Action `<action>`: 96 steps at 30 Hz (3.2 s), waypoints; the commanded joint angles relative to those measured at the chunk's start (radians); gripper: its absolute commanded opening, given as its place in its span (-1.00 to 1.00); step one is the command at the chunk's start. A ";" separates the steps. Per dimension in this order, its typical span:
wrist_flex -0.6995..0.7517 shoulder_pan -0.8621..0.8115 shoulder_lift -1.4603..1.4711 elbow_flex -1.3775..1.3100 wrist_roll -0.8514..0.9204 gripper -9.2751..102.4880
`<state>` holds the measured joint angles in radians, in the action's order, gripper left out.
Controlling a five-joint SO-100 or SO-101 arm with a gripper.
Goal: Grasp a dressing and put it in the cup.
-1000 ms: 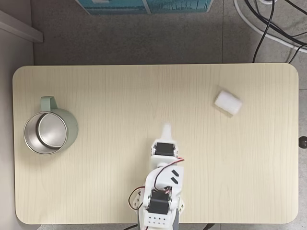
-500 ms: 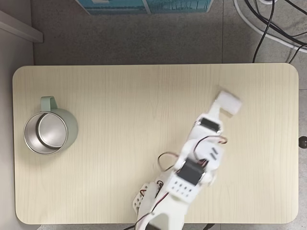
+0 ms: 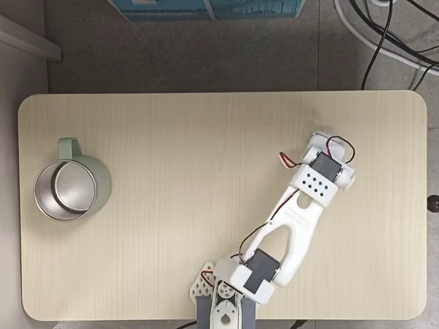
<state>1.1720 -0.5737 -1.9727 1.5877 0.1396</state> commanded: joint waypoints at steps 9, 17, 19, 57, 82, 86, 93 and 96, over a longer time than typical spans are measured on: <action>0.046 -0.015 -0.035 0.112 0.014 -0.84; 0.117 -0.005 0.083 0.109 -0.031 -0.84; 0.158 0.008 0.153 0.109 -0.043 -0.84; 0.345 1.471 0.854 0.276 -0.114 -0.83; 0.081 1.549 0.572 0.023 -0.084 -0.84; 0.080 1.540 0.621 0.002 -0.083 -0.68; 0.089 1.549 0.686 -0.006 -0.078 -0.43; 0.095 1.551 0.687 0.002 -0.081 -0.43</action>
<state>1.2640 0.9863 -1.3284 1.5708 0.0568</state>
